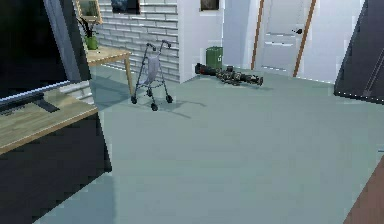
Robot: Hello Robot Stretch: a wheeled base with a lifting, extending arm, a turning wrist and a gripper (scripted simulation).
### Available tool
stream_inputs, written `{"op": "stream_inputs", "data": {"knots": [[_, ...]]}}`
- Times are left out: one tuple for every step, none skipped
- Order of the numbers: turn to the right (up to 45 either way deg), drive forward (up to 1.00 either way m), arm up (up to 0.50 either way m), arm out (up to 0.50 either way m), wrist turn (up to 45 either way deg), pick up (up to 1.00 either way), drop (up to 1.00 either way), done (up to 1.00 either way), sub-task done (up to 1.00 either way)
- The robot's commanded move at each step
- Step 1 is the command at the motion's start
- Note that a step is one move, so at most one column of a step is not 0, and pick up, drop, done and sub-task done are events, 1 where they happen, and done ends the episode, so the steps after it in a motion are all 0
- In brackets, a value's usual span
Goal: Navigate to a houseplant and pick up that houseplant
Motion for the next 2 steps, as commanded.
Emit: {"op": "stream_inputs", "data": {"knots": [[0.0,0.00,0.00,0.00,30.0,0.00,0.00,0.00,0.00],[0.0,0.00,-0.16,0.00,0.0,0.00,0.00,0.00,0.00]]}}
